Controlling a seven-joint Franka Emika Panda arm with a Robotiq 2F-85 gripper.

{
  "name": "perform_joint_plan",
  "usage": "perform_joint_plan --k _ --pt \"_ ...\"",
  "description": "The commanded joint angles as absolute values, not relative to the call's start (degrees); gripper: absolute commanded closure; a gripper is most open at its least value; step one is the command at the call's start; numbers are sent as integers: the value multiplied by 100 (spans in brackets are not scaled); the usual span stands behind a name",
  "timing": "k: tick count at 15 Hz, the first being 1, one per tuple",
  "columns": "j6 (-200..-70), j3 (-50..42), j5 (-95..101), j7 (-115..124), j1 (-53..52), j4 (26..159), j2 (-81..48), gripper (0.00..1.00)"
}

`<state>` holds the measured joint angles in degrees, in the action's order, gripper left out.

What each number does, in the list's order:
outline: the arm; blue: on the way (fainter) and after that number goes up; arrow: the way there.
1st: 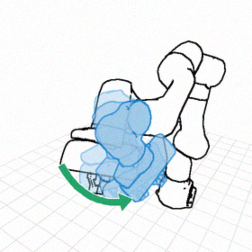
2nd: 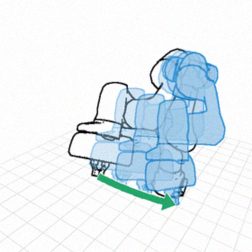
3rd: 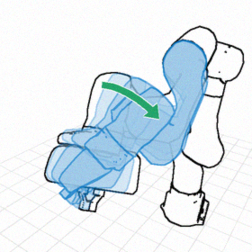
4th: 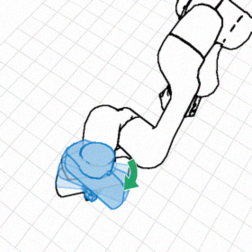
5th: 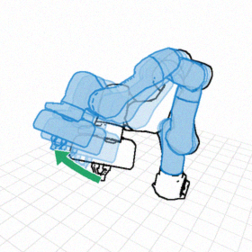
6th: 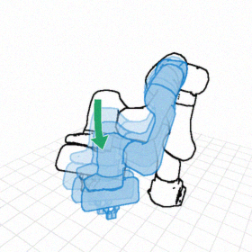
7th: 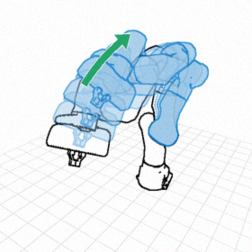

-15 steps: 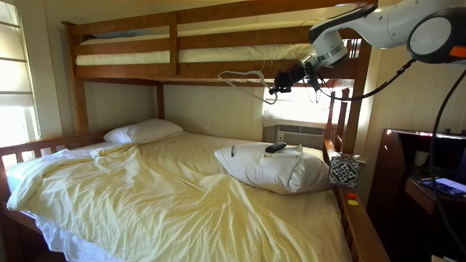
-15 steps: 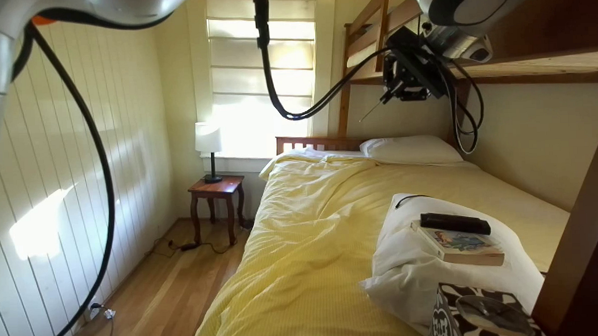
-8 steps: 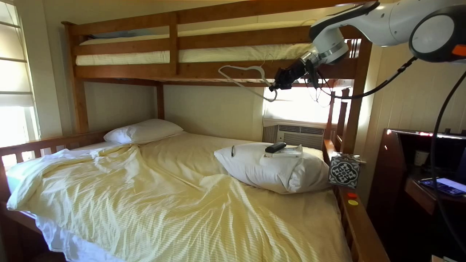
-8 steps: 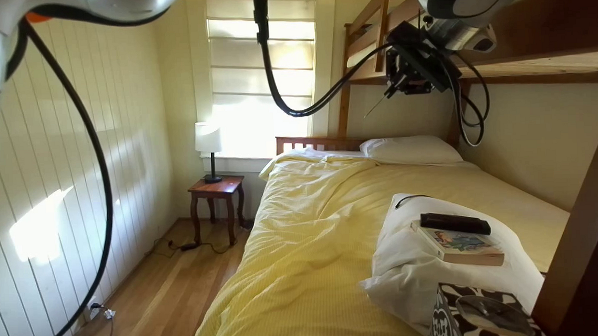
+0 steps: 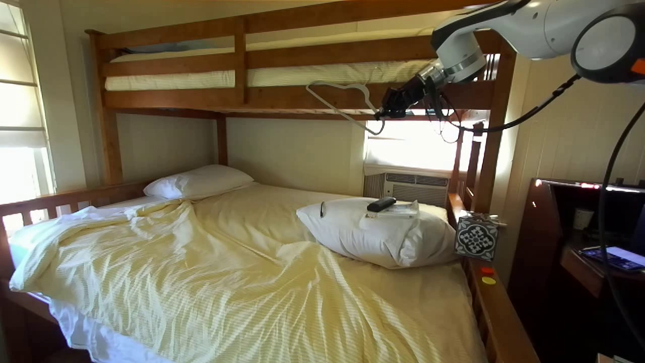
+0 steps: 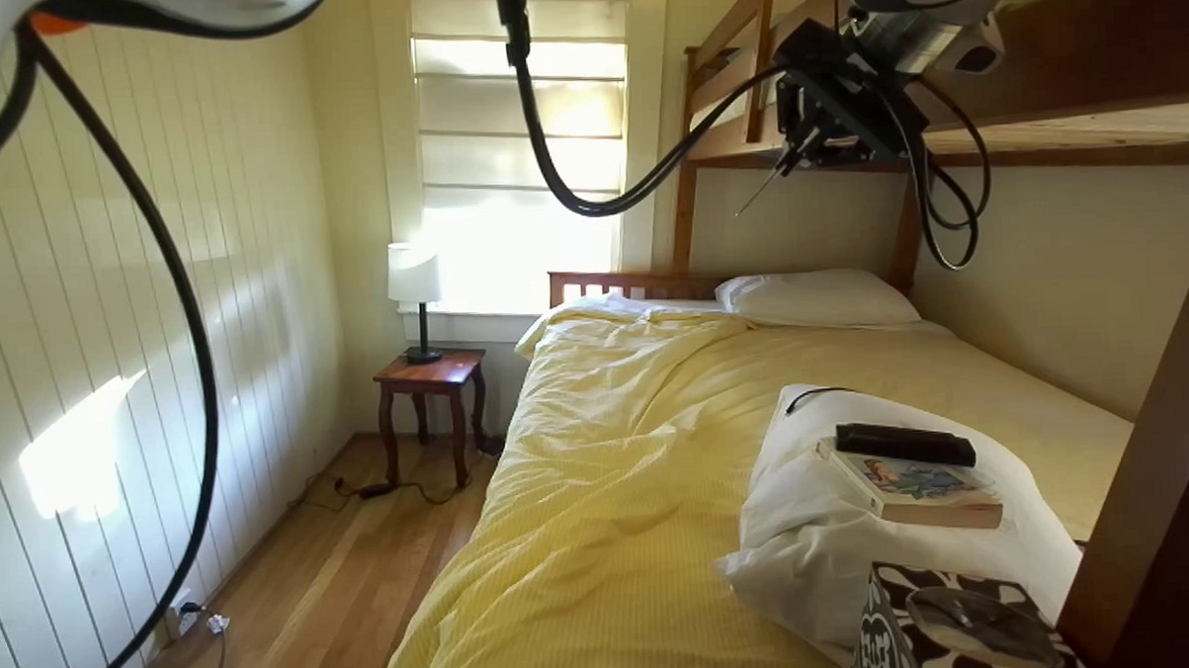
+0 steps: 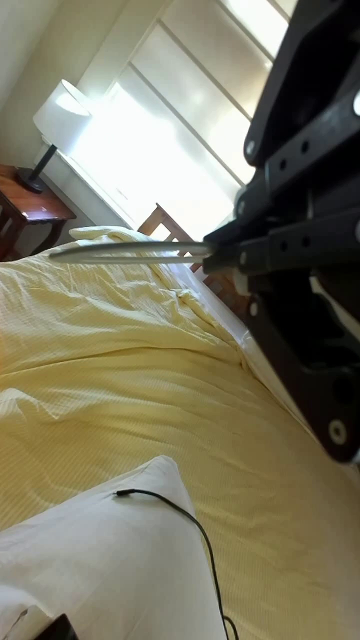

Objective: Hang the clothing hanger on the bed

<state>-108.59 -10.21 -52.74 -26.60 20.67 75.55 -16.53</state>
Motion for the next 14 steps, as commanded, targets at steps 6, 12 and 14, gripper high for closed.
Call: perform_joint_plan --k 6,12,14 --pt "-10919 -1073 -5574 -2108 2195 7551 -1712 99" --pt "-10448 -1096 -5185 -1593 2199 7426 -1859 99" --pt "-10356 -1095 -5129 -1466 2178 7436 -1889 99"
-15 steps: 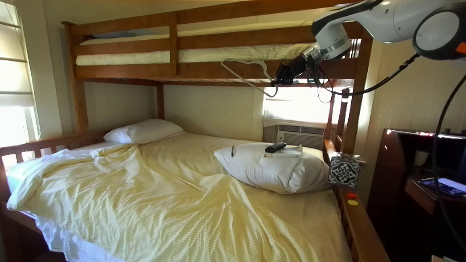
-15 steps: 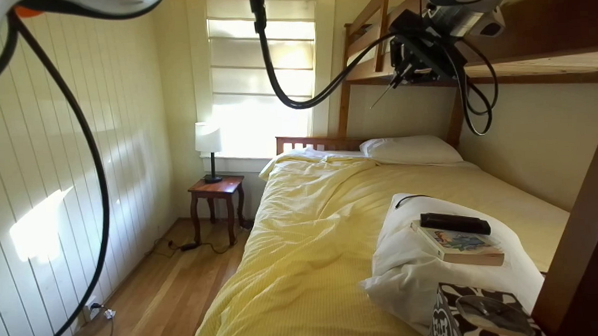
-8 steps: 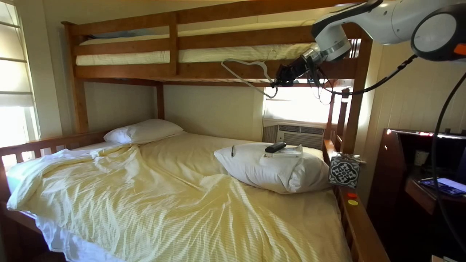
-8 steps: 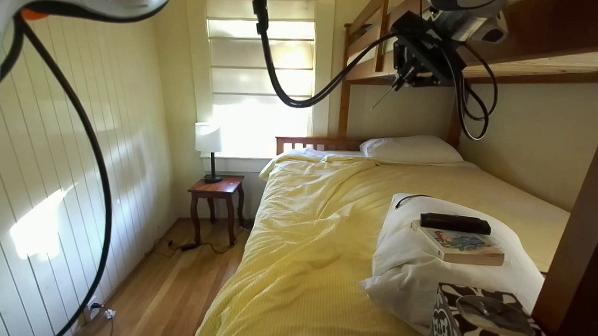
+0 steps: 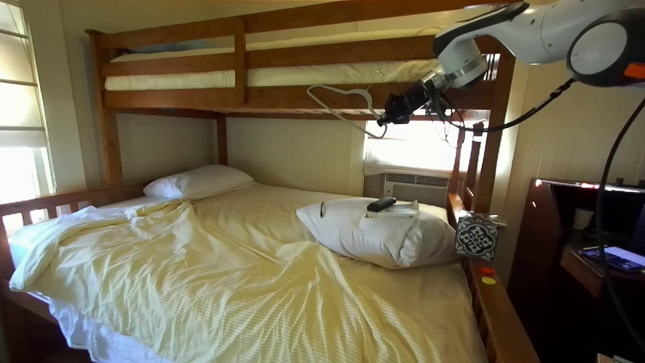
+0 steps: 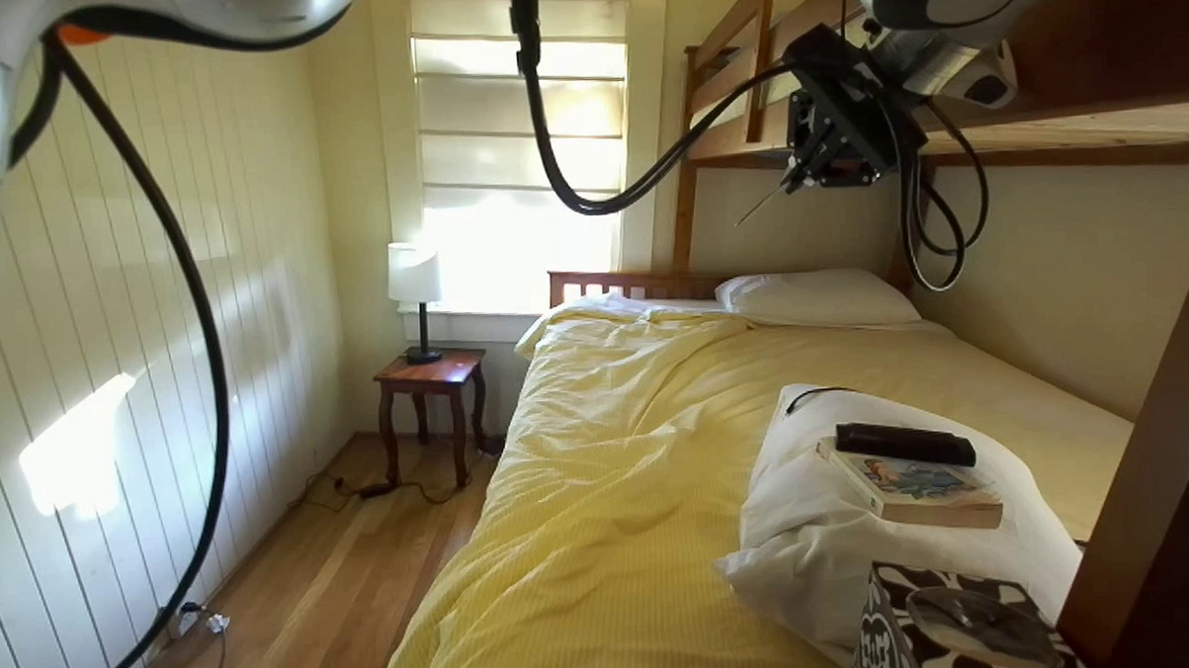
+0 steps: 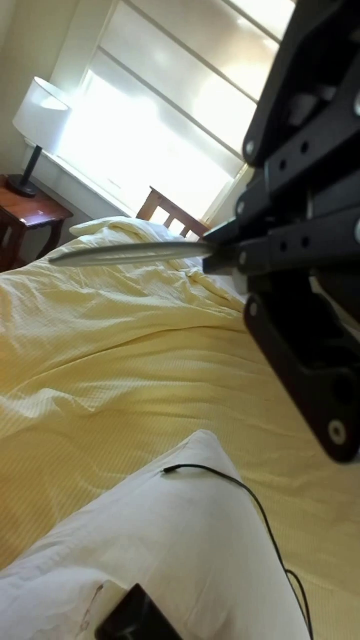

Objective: Hang the clothing hanger on the bed

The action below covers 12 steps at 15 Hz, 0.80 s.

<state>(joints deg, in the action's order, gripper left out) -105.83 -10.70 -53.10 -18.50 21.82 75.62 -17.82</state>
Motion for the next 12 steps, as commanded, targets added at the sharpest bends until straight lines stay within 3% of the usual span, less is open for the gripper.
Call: perform_joint_plan --k 1,12 --pt "-10283 -1094 -5089 -1409 2171 7424 -1909 99" --pt "-10044 -1007 -4484 -2116 2144 6993 -2009 99"
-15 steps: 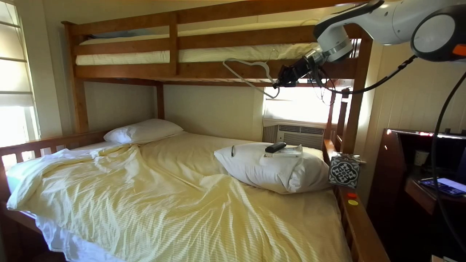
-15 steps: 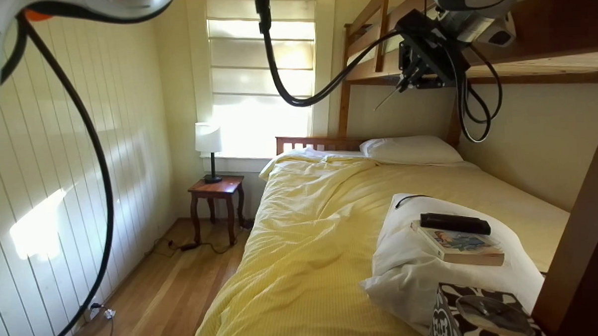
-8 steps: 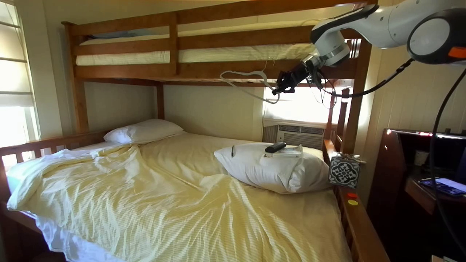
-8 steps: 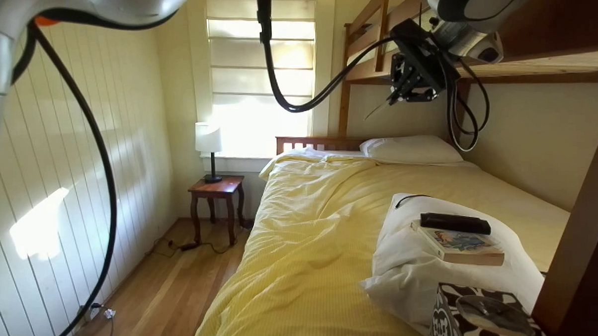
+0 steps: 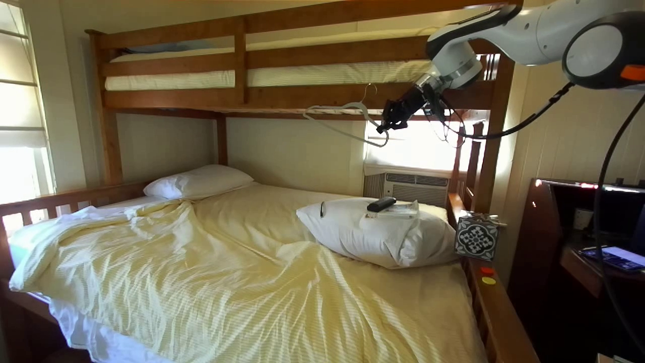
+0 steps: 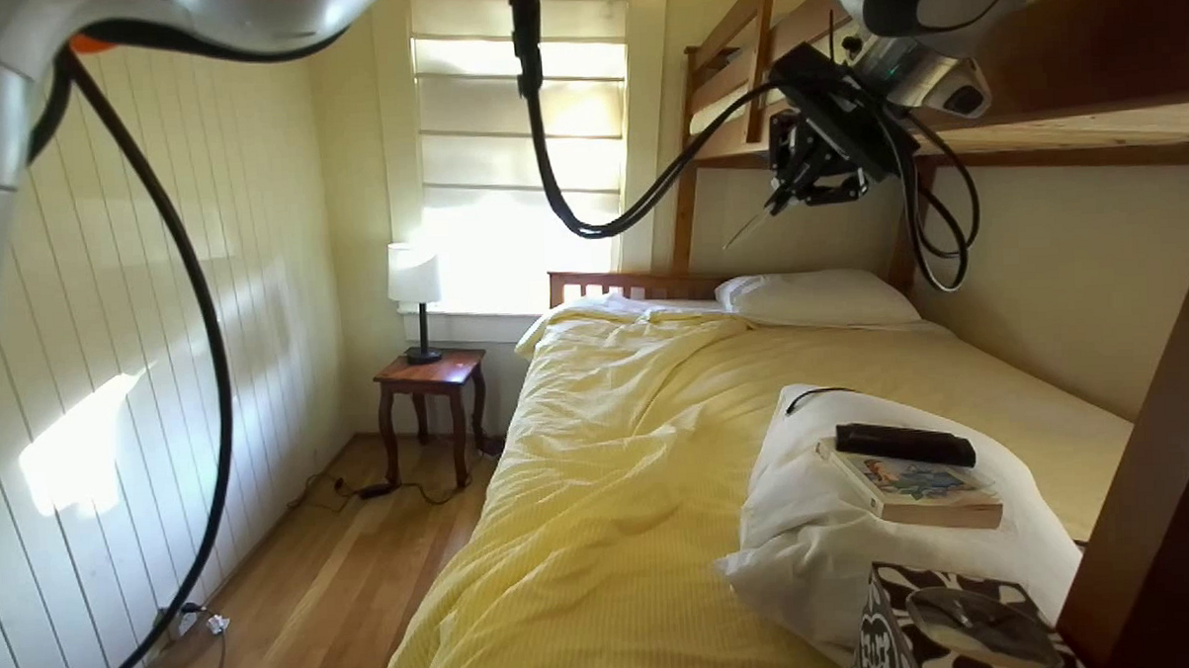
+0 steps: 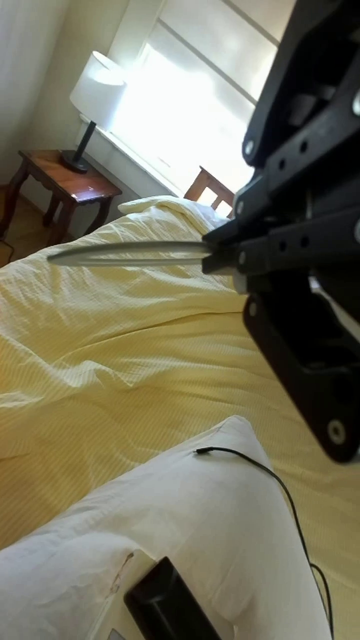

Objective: Hang the clothing hanger on the bed

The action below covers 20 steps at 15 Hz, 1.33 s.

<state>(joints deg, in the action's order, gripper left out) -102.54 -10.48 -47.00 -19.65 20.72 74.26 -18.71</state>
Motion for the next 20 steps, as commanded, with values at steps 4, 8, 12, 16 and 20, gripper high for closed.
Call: perform_joint_plan --k 4,8,12,16,20 --pt "-10175 -1042 -4595 -2109 2075 7247 -1883 99" --pt "-10167 -960 -4458 -2021 1913 6910 -2100 99" --pt "-10376 -743 -4393 -1796 1802 6252 -2321 99" --pt "-10345 -565 -4362 -1540 1800 5399 -2741 99" --pt "-10061 -404 -4365 -1604 2030 4685 -3124 99"
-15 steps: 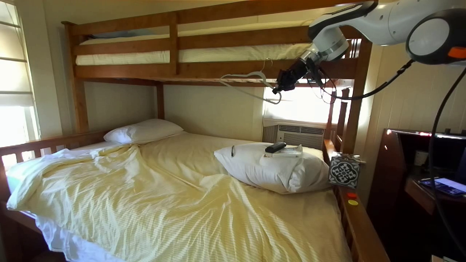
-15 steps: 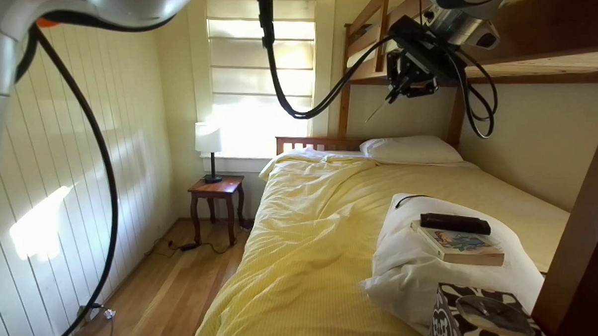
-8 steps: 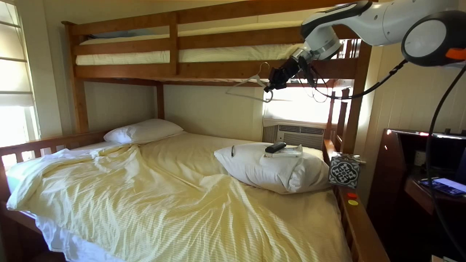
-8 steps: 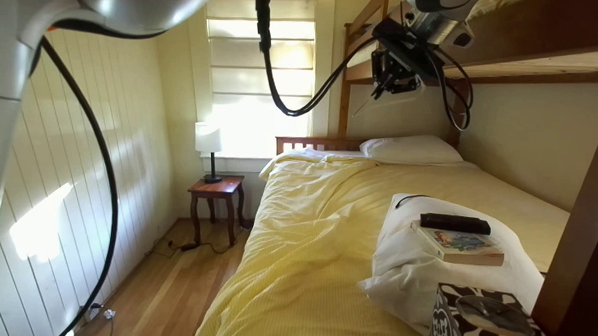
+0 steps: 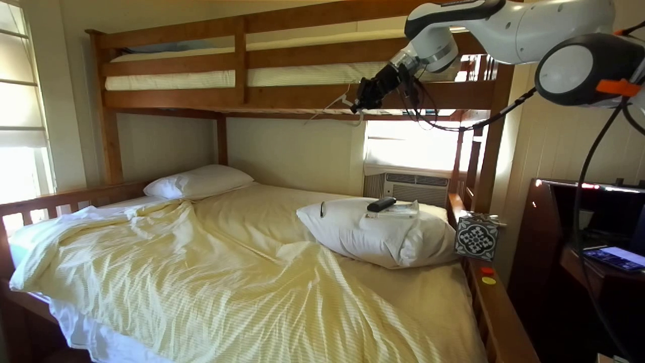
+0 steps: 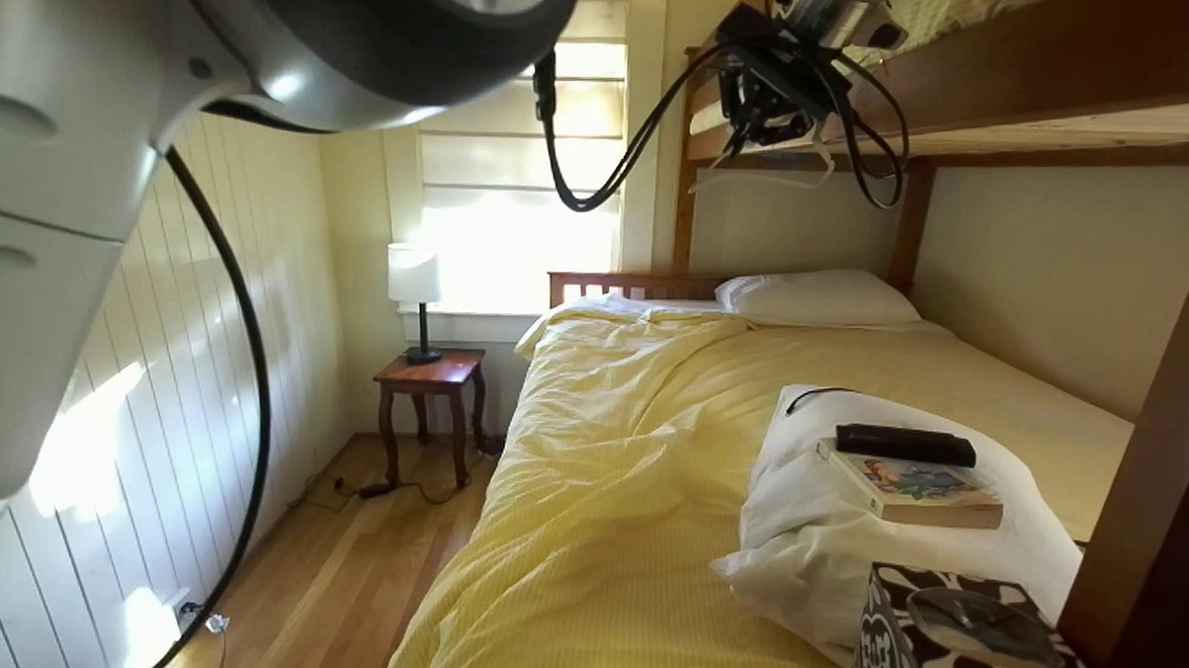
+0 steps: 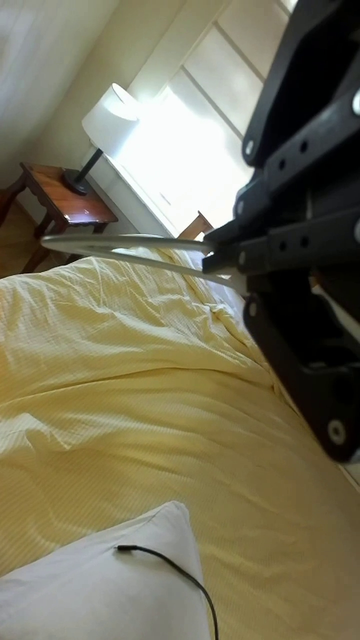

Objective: Hang the clothing hanger on the bed

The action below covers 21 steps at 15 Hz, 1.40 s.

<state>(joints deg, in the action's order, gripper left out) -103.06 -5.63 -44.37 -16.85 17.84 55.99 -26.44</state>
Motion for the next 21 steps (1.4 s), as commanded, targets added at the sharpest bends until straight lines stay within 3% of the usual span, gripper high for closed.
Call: perform_joint_plan --k 1,6,12,21 --pt "-9898 -357 -4358 -1664 2099 4479 -3253 99" --pt "-8625 -440 -4256 -1981 2075 3611 -3779 99" --pt "-8768 109 -4073 -1852 2424 2892 -4160 99" --pt "-9039 -86 -4258 -1781 2680 3108 -4019 99"
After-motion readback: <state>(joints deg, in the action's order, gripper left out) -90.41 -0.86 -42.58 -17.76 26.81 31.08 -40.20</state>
